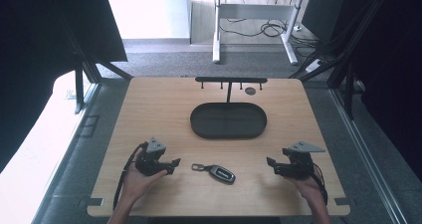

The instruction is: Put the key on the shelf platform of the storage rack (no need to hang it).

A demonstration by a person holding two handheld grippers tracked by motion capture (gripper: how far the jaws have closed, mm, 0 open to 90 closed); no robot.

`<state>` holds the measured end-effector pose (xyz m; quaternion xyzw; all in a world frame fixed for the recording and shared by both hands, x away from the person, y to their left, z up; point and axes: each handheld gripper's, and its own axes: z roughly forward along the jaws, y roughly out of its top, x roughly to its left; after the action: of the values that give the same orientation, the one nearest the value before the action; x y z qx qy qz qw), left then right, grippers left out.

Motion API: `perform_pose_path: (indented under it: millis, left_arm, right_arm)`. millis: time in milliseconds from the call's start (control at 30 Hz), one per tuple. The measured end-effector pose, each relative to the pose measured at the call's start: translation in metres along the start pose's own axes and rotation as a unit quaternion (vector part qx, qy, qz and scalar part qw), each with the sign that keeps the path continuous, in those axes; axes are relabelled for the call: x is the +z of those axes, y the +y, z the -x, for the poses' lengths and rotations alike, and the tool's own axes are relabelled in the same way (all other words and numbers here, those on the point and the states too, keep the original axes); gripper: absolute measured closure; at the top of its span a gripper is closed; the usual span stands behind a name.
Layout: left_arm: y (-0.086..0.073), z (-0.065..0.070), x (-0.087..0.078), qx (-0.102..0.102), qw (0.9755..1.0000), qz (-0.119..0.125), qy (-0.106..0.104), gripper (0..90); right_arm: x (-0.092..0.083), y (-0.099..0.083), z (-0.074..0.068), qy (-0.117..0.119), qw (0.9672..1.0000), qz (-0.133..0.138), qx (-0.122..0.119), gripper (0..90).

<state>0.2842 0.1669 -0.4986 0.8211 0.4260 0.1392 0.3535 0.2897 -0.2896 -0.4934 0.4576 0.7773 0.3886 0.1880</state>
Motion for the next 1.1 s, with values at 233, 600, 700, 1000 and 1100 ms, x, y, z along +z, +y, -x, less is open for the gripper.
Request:
perform_pose_path:
  millis: [233, 600, 700, 1000, 1100]
  left_arm:
    - [0.001, 0.001, 0.0, 0.003, 1.0, -0.003, -0.005, 28.8]
    - [-0.005, 0.005, -0.005, 0.009, 0.9999, 0.001, 0.005, 29.9]
    - [-0.008, 0.009, -0.003, 0.018, 0.9998, -0.009, 0.007, 29.6]
    - [-0.005, 0.013, -0.007, 0.026, 0.9996, -0.005, -0.01, 28.6]
    - [-0.004, 0.013, -0.011, 0.023, 0.9997, 0.007, -0.008, 27.8]
  right_arm:
    - [0.008, 0.006, 0.01, 0.014, 0.9999, -0.001, -0.005, 27.5]
    - [-0.007, 0.023, -0.015, 0.036, 0.9989, 0.007, -0.029, 28.1]
    - [-0.007, 0.032, -0.023, 0.042, 0.9984, -0.002, -0.038, 28.9]
    - [0.005, 0.053, -0.048, 0.055, 0.9902, -0.096, -0.086, 31.7]
    - [0.009, 0.063, -0.071, 0.066, 0.9849, -0.112, -0.115, 31.5]
